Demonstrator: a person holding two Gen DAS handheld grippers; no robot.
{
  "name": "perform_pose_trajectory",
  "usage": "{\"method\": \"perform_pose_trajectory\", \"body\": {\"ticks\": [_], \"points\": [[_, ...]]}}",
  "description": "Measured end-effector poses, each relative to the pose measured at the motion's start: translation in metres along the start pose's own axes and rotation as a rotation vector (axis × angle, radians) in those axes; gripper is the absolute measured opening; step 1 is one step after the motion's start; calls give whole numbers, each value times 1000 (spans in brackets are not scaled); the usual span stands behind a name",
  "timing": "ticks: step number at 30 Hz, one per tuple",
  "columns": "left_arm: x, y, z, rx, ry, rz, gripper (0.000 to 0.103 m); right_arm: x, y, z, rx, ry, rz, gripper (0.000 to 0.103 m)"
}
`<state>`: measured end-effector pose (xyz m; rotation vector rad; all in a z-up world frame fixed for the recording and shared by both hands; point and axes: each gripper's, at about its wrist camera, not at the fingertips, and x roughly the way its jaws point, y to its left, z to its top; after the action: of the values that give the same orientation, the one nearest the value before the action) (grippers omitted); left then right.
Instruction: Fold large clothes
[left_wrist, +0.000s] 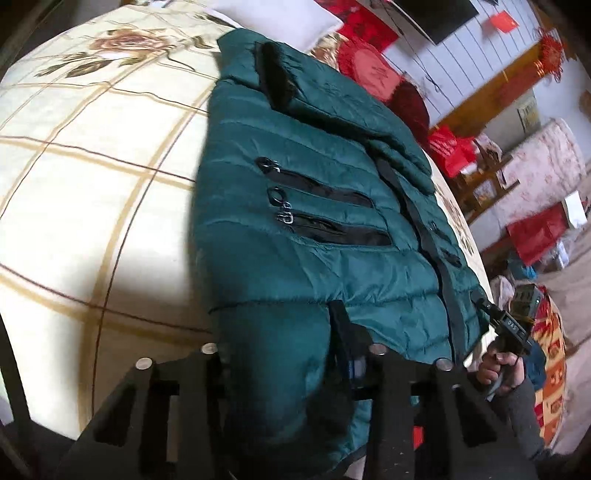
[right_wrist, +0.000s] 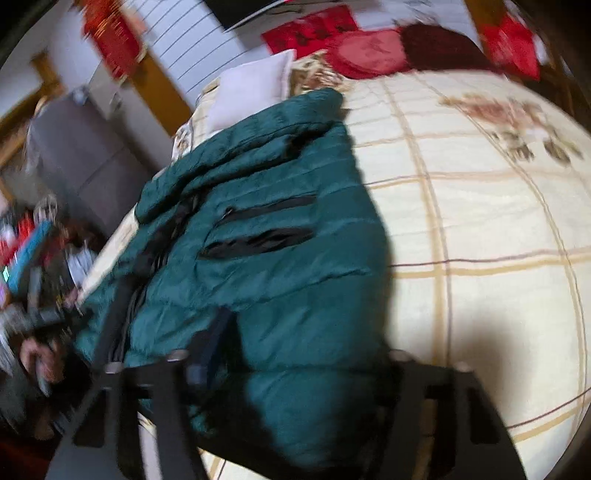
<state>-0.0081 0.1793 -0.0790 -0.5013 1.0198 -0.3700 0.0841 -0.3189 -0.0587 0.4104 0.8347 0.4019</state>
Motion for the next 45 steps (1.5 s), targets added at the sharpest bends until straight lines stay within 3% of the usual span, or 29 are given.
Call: {"method": "perform_pose_trajectory", "body": {"ticks": [1, 5, 13, 17, 19, 21, 24, 27, 33, 37, 45], "points": [[2, -5, -2, 25, -14, 30, 21, 0, -1, 0, 2, 2, 4, 38], [7, -24, -6, 139, -34, 130, 25, 6, 10, -4, -86, 25, -43, 36], [11, -28, -7, 145, -74, 118, 36, 6, 3, -6, -31, -6, -5, 37], [9, -22, -7, 97, -106, 89, 36, 8, 3, -7, 9, 43, 73, 40], [7, -19, -5, 74, -104, 80, 36, 9, 10, -9, -11, 55, 87, 35], [7, -17, -4, 67, -100, 88, 30, 12, 13, -9, -38, 48, 40, 32], [7, -14, -3, 72, -95, 110, 16, 12, 8, -8, 18, 36, 45, 30], [7, -21, -6, 110, -101, 172, 7, 10, 25, -11, -77, 31, -18, 25], [19, -58, -16, 250, -120, 431, 7, 8, 45, -18, -214, 13, -144, 22], [24, -63, -18, 266, -132, 488, 9, 12, 50, -22, -262, 10, -194, 27], [26, -64, -19, 264, -141, 523, 12, 8, 45, -26, -214, -22, -180, 29]]}}
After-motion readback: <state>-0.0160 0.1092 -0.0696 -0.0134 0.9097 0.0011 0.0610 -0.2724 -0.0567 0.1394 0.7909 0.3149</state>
